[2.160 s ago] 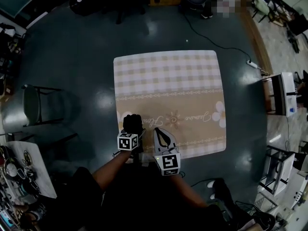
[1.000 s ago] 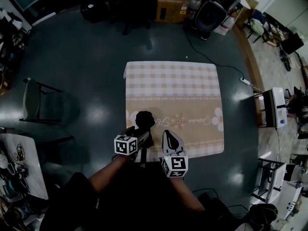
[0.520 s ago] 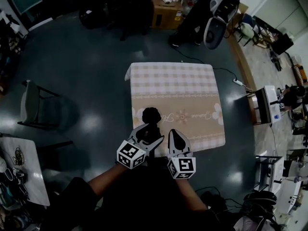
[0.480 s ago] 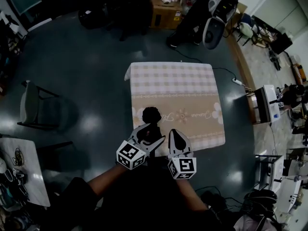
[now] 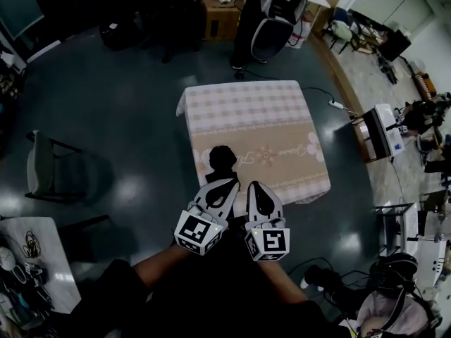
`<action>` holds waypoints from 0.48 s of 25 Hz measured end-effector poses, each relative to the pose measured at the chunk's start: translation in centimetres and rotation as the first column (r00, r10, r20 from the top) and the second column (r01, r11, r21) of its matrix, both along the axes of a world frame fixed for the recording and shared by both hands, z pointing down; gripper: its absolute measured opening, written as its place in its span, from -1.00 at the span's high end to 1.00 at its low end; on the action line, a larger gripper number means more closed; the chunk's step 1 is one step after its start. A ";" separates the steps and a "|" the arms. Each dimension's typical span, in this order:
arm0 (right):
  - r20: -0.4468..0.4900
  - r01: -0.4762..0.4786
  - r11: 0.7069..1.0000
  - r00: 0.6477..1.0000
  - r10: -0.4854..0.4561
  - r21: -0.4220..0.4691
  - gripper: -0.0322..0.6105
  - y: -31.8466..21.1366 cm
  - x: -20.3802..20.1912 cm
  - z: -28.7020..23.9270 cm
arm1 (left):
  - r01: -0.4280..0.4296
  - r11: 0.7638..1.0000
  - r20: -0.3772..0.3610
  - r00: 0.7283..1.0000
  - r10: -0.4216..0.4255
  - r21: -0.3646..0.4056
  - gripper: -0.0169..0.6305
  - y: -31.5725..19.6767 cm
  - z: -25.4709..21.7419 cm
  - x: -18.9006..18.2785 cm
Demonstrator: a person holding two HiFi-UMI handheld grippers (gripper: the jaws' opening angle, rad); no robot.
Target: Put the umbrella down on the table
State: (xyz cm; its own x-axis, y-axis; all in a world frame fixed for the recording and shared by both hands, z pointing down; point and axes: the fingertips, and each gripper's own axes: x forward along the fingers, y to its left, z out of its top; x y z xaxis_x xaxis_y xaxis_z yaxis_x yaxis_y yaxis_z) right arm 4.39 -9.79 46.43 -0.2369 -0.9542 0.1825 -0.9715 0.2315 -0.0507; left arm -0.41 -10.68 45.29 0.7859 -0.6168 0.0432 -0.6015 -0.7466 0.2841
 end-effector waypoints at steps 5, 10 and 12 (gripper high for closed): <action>-0.026 0.005 0.999 1.000 -0.004 0.053 0.84 0.6 -2.2 -1.5 | 0.039 0.998 0.048 0.998 -0.042 0.051 0.90 0.7 -0.5 -1.9; -0.078 -0.003 0.998 0.997 0.008 0.071 0.85 1.5 -4.0 -1.6 | 0.028 0.998 0.073 0.997 -0.032 0.060 0.90 1.6 -0.2 -2.8; -0.082 0.007 0.998 0.997 -0.002 0.070 0.85 1.7 -4.9 -1.4 | 0.023 0.998 0.078 0.997 -0.028 0.066 0.90 1.8 -0.1 -3.2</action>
State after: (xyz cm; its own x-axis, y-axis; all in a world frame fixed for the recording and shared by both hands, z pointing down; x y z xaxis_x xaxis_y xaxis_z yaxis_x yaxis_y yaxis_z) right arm -0.47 -8.05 45.02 -0.2282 -0.9644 0.1338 -0.9707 0.2360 0.0452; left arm -3.64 -8.92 45.20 0.7656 -0.6402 0.0634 -0.6393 -0.7461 0.1862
